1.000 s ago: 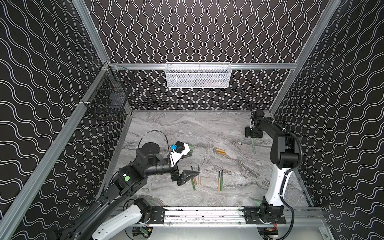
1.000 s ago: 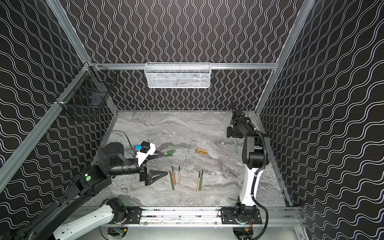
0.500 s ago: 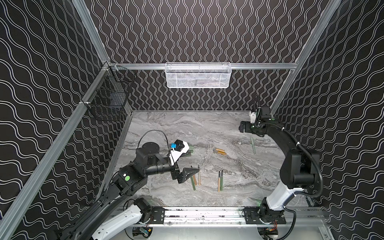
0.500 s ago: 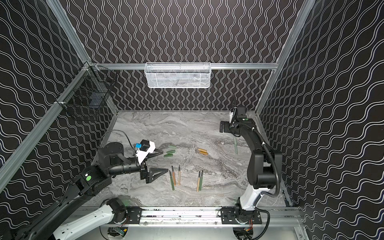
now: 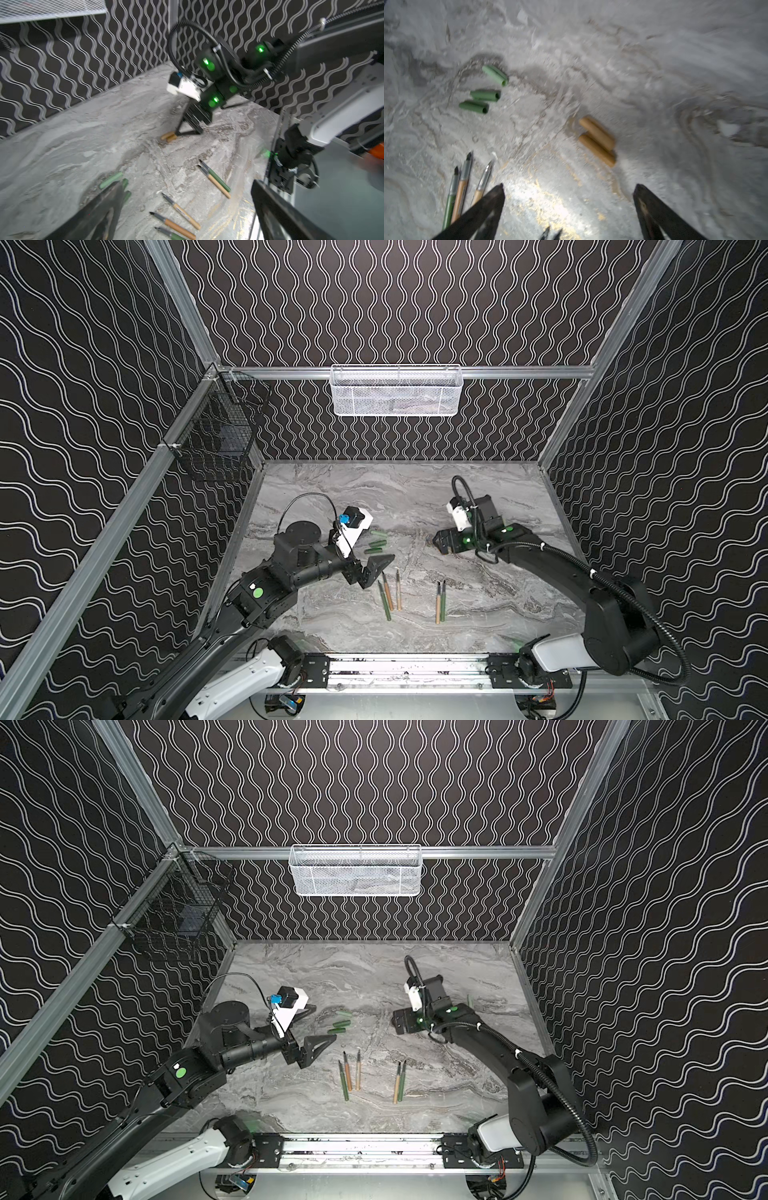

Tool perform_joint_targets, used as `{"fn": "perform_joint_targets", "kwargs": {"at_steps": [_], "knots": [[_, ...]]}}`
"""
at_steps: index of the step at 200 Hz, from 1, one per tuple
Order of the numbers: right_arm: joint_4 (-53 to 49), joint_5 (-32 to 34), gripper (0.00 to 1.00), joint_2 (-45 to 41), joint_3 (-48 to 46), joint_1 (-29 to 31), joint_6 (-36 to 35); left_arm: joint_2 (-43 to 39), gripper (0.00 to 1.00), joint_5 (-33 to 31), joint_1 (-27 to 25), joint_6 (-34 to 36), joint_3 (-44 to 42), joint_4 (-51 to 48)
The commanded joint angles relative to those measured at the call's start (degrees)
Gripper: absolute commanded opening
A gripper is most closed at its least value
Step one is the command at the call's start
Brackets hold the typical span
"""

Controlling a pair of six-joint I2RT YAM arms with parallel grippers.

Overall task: Insert the pens into the pen caps
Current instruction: 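Move the right gripper back over the tan caps and pens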

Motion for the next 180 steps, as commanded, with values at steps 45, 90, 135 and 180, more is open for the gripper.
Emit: {"fn": "perform_joint_targets", "kwargs": {"at_steps": [45,90,135,180], "knots": [[4.6,2.2,0.99,-0.3,-4.8,5.4,3.4,2.6,0.99,-4.3,0.3,4.7,3.1,-2.9],[2.9,3.5,0.99,-0.5,-5.2,5.9,2.7,2.3,0.99,-1.2,0.4,5.1,2.0,-3.2],[-1.6,4.9,0.96,2.4,-1.4,5.9,0.1,1.0,0.99,0.3,0.4,5.6,1.4,-3.7],[-4.5,3.4,0.84,6.4,2.5,5.9,-2.4,-1.8,0.99,-0.5,0.4,5.6,0.5,-4.6]]}}
